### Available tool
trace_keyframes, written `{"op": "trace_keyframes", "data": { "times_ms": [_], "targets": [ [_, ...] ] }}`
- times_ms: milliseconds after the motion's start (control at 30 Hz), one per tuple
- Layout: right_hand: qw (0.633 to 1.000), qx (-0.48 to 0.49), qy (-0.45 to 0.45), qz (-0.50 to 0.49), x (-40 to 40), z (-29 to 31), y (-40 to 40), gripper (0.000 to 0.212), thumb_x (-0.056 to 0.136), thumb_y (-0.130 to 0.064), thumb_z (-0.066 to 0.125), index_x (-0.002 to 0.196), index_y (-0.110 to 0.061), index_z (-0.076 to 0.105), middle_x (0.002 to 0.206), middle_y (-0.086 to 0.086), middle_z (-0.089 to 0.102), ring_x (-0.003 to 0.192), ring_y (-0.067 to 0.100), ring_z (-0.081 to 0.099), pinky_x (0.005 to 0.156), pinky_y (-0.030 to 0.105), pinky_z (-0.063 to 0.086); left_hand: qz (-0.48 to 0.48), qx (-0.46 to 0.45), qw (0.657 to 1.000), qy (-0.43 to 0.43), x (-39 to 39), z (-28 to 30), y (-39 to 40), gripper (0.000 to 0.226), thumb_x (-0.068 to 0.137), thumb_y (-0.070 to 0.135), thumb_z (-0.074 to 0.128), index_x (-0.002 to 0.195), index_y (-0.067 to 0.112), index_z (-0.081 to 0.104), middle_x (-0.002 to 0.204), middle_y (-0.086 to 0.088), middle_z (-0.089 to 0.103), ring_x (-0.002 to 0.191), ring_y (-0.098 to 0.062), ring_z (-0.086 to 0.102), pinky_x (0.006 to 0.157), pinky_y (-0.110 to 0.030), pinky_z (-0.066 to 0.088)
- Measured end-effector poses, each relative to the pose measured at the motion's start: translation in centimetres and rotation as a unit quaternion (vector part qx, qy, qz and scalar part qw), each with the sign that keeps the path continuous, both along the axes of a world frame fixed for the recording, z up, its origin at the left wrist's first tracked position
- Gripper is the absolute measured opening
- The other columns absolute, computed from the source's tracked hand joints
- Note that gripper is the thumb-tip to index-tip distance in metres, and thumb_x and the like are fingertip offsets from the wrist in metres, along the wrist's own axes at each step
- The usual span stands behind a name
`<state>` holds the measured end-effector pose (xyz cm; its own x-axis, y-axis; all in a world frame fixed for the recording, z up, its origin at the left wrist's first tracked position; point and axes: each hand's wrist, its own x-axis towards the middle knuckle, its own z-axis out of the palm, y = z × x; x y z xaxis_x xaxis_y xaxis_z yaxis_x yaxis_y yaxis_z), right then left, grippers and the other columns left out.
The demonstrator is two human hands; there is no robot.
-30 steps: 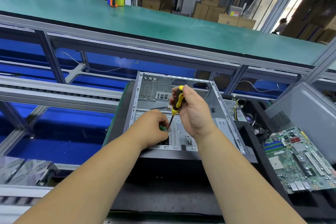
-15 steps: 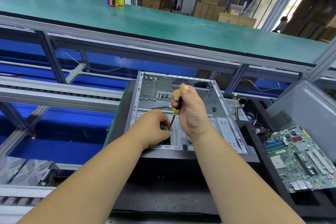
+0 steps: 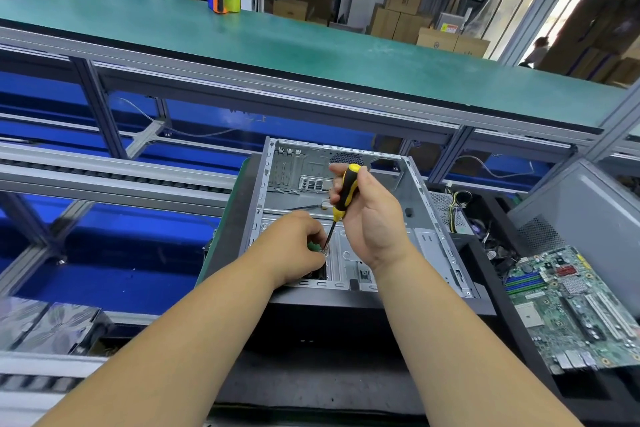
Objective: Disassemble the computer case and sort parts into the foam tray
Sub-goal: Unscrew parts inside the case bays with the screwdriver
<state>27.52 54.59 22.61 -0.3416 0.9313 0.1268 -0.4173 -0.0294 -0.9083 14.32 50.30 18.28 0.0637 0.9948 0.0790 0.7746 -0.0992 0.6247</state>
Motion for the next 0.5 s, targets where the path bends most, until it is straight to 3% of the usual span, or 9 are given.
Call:
{"op": "trace_keyframes", "data": {
  "times_ms": [133, 267, 400, 500],
  "targets": [
    [1.0, 0.002, 0.015, -0.004, -0.24, -0.41, 0.0, 0.034, 0.108, -0.028, 0.027, 0.11, -0.006, 0.053, 0.073, 0.001, 0.051, 0.066, 0.014, 0.044, 0.068, 0.025, 0.04, 0.002, 0.0, 1.0, 0.003, -0.05, -0.11, 0.02, 0.01, 0.072, 0.02, 0.07, 0.078, 0.027, 0.064, 0.089, 0.009, 0.053, 0.082, -0.008, 0.054, 0.076, -0.029, 0.051],
    [1.0, -0.002, 0.023, 0.0, -0.41, -0.23, 0.13, 0.033, 0.099, -0.044, 0.039, 0.096, -0.012, 0.047, 0.068, -0.001, 0.049, 0.061, 0.013, 0.041, 0.062, 0.024, 0.038, 0.002, 0.004, 1.0, -0.004, -0.04, -0.16, 0.08, 0.014, 0.074, 0.022, 0.071, 0.074, 0.031, 0.06, 0.089, 0.009, 0.054, 0.083, -0.011, 0.055, 0.077, -0.029, 0.05],
    [0.998, 0.035, -0.046, -0.038, -0.17, -0.55, 0.15, 0.019, 0.092, -0.035, 0.052, 0.09, -0.017, 0.047, 0.072, -0.003, 0.055, 0.062, 0.013, 0.045, 0.064, 0.024, 0.039, 0.01, 0.006, 1.0, -0.012, -0.02, -0.32, 0.15, 0.011, 0.077, 0.03, 0.075, 0.076, 0.03, 0.064, 0.089, 0.011, 0.054, 0.083, -0.006, 0.055, 0.078, -0.029, 0.051],
    [0.998, 0.032, -0.032, -0.034, -0.02, -0.72, 0.06, 0.022, 0.094, -0.037, 0.051, 0.092, -0.015, 0.049, 0.075, -0.003, 0.058, 0.062, 0.013, 0.049, 0.065, 0.023, 0.044, 0.01, 0.007, 1.0, -0.007, -0.03, -0.34, 0.17, 0.011, 0.077, 0.032, 0.076, 0.078, 0.03, 0.065, 0.089, 0.011, 0.054, 0.083, -0.006, 0.054, 0.079, -0.03, 0.051]
  ]
}}
